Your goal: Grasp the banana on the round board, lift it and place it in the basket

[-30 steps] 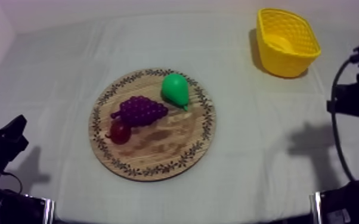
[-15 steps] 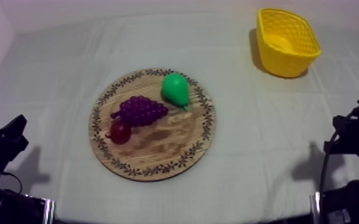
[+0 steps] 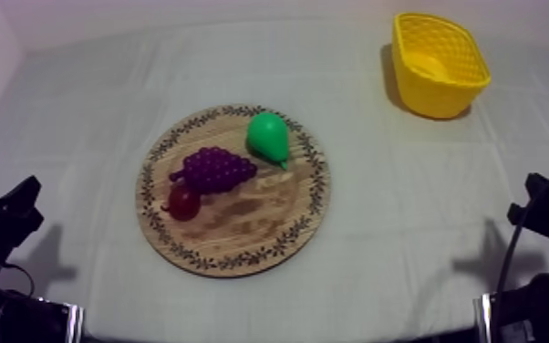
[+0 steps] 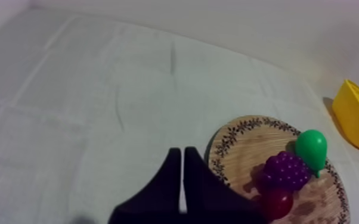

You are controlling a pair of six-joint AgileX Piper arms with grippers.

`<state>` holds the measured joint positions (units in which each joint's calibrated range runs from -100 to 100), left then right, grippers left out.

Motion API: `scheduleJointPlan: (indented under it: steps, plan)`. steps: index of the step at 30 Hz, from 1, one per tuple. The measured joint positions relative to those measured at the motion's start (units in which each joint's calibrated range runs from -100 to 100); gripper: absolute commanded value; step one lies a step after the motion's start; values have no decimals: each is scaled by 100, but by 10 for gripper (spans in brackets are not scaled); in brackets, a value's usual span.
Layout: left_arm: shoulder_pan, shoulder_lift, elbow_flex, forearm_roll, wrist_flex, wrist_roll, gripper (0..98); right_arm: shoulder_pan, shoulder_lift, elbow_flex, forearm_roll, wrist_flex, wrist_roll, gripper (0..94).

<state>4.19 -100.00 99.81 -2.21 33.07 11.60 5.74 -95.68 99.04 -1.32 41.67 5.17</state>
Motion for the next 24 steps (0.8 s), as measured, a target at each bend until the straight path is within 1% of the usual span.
scheduleJointPlan:
  steps: [2, 4, 9, 13, 17, 22, 24]
  plan:
    - [0, 0, 0, 0, 0, 0, 1, 44, 1, 35, 3, -192, 92, 7]
    - [0, 0, 0, 0, 0, 0, 1, 83, -6, 46, 8, -408, 266, 7]
    - [0, 0, 0, 0, 0, 0, 1, 127, -6, 55, 17, -423, 868, 7]
    - [0, 0, 0, 0, 0, 0, 1, 136, -6, 61, 17, -439, 1126, 7]
    - [0, 0, 0, 0, 0, 0, 1, 136, -6, 61, 17, -439, 1117, 7]
    - [0, 0, 0, 0, 0, 0, 1, 136, -6, 61, 17, -439, 769, 7]
    - [0, 0, 0, 0, 0, 0, 1, 136, -6, 61, 17, -439, 720, 7]
